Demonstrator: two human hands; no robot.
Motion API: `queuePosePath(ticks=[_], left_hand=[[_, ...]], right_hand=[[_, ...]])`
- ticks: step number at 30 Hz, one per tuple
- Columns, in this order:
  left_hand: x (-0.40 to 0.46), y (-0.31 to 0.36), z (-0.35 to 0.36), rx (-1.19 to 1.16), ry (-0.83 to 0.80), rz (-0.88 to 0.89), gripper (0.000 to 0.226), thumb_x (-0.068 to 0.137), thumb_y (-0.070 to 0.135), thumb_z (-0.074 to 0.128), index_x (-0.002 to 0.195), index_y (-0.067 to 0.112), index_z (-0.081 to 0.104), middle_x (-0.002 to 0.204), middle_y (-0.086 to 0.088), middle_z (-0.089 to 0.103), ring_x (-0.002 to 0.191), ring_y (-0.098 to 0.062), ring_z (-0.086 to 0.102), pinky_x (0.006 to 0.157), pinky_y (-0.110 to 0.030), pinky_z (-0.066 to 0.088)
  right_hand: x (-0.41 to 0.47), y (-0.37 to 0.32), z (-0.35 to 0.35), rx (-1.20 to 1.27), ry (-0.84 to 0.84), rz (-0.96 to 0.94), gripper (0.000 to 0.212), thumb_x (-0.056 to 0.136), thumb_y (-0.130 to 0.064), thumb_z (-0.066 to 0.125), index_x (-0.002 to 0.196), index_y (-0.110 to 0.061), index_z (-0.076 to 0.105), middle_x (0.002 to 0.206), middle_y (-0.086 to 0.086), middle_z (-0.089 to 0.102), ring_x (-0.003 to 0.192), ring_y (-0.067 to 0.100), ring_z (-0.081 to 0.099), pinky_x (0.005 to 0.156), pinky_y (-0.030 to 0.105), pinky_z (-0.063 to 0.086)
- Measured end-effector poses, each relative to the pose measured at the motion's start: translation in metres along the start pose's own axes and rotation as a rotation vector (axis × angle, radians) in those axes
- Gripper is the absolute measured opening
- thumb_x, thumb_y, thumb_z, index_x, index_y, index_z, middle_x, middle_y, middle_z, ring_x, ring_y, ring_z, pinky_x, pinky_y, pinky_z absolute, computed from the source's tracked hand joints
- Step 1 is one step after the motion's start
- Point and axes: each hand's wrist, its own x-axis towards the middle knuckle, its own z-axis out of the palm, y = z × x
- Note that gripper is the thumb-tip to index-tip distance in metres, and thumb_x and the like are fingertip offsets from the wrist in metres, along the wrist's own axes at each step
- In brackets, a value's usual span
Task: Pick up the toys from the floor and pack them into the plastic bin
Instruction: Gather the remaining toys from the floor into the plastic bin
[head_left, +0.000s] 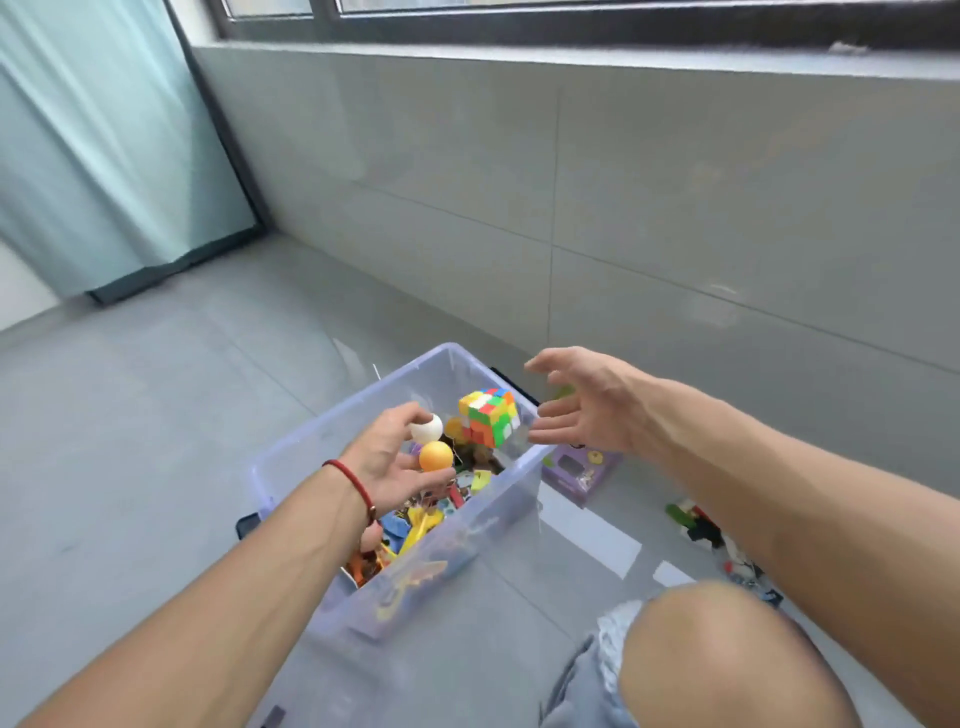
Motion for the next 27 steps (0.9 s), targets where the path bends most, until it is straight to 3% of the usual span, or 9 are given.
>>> queuePosePath(ticks=[4,8,11,15,20,23,25,27], left_hand=[[0.003,0.004,0.01,0.05,0.063,0.044,0.043,0.086,0.014,0.056,0.128,0.009,0.047,0.137,-0.019,0.038,0.12,-0.043,0.048,0.092,-0.054,0.049],[-0.006,-0.005,0.037,0.149,0.017,0.114,0.017,0.089,0.011,0.055,0.105,0.008,0.054,0.109,-0.018,0.049,0.089,-0.033,0.058,0.092,-0.05,0.053],[-0.013,-0.022,0.068,0.231,-0.081,0.149,0.01,0.089,0.01,0.056,0.098,0.007,0.06,0.108,-0.018,0.059,0.092,-0.032,0.06,0.085,-0.047,0.058],[-0.018,-0.053,0.122,0.349,-0.3,0.119,0.018,0.091,0.008,0.053,0.106,0.006,0.064,0.102,-0.019,0.068,0.088,-0.032,0.065,0.087,-0.048,0.057],[0.011,-0.105,0.186,0.555,-0.418,0.051,0.02,0.092,0.011,0.054,0.107,0.009,0.067,0.103,-0.016,0.073,0.09,-0.03,0.067,0.087,-0.047,0.057],[0.04,-0.144,0.217,0.702,-0.42,0.036,0.018,0.095,0.013,0.053,0.107,0.007,0.066,0.101,-0.015,0.071,0.085,-0.026,0.064,0.082,-0.043,0.057],[0.066,-0.172,0.232,0.787,-0.418,0.009,0.017,0.094,0.012,0.053,0.105,0.008,0.065,0.098,-0.013,0.07,0.08,-0.023,0.061,0.076,-0.04,0.059],[0.096,-0.199,0.244,0.869,-0.41,-0.024,0.013,0.092,0.011,0.055,0.101,0.011,0.065,0.095,-0.011,0.067,0.078,-0.022,0.06,0.072,-0.038,0.059]], right_hand=[[-0.007,0.006,-0.01,-0.109,0.046,-0.02,0.047,0.089,-0.021,0.069,0.131,-0.007,0.053,0.132,0.024,0.05,0.108,0.036,0.061,0.076,0.043,0.06],[-0.019,0.012,-0.062,-0.222,0.185,-0.031,0.033,0.089,-0.019,0.069,0.118,-0.007,0.057,0.121,0.016,0.053,0.107,0.035,0.062,0.079,0.045,0.06],[-0.032,0.018,-0.111,-0.213,0.27,-0.028,0.018,0.093,-0.017,0.065,0.107,-0.007,0.06,0.112,0.019,0.056,0.108,0.037,0.062,0.089,0.049,0.057],[-0.046,0.036,-0.188,-0.232,0.326,0.031,0.03,0.096,-0.019,0.063,0.121,-0.004,0.061,0.123,0.021,0.06,0.108,0.036,0.064,0.092,0.049,0.056],[-0.037,0.082,-0.262,-0.461,0.409,0.071,0.025,0.1,-0.022,0.056,0.117,-0.005,0.061,0.107,0.008,0.068,0.092,0.024,0.068,0.086,0.041,0.058],[-0.011,0.137,-0.291,-0.569,0.399,0.116,0.019,0.096,-0.019,0.053,0.104,-0.007,0.064,0.092,0.009,0.065,0.073,0.02,0.062,0.067,0.033,0.054],[0.013,0.178,-0.304,-0.701,0.333,0.192,0.02,0.094,-0.022,0.051,0.103,-0.01,0.064,0.097,0.008,0.069,0.078,0.022,0.068,0.064,0.033,0.057],[0.039,0.216,-0.312,-0.835,0.259,0.264,0.022,0.095,-0.028,0.053,0.109,-0.014,0.064,0.102,0.007,0.068,0.089,0.023,0.069,0.07,0.035,0.059]])
